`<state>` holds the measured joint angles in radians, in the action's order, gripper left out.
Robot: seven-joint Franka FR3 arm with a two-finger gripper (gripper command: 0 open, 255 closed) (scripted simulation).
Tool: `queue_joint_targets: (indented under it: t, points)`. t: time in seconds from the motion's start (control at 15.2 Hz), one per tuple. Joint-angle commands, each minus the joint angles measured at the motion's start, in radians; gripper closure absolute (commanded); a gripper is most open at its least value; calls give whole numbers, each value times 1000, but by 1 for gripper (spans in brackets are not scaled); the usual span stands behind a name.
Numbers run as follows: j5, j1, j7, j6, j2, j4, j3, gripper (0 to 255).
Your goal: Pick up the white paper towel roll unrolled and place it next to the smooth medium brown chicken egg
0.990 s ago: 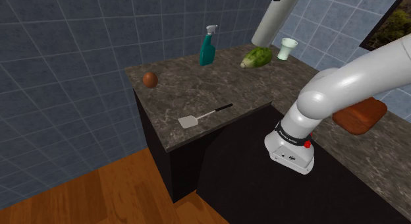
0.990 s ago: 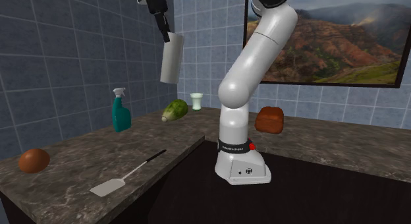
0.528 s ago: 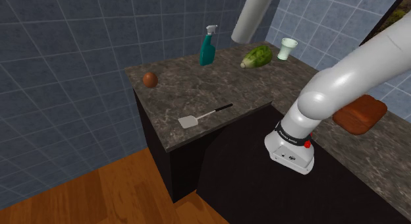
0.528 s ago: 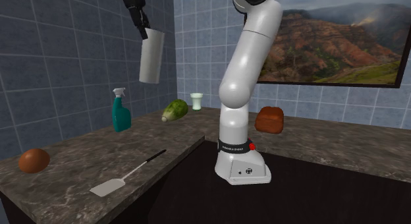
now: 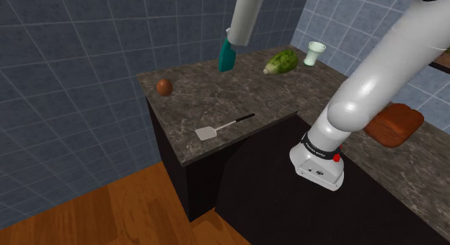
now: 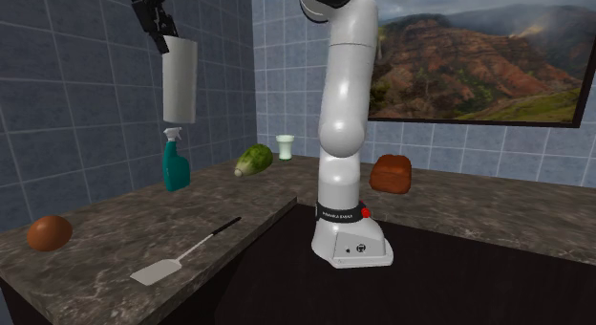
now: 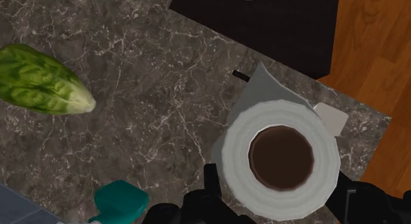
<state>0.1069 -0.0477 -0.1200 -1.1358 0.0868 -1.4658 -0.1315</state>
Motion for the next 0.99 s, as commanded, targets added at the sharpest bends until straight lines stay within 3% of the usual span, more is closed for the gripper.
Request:
queue_joint_targets:
  t: [0.0, 0.26, 0.53, 0.92]
  points:
    - [-2, 19, 44, 20, -74, 89, -24, 255]
    - [16, 64, 115, 83, -253, 321, -61, 255]
    - [63, 139, 167, 205, -490, 672, -82, 255]
    - [30, 107, 174, 53, -381, 413, -80, 255]
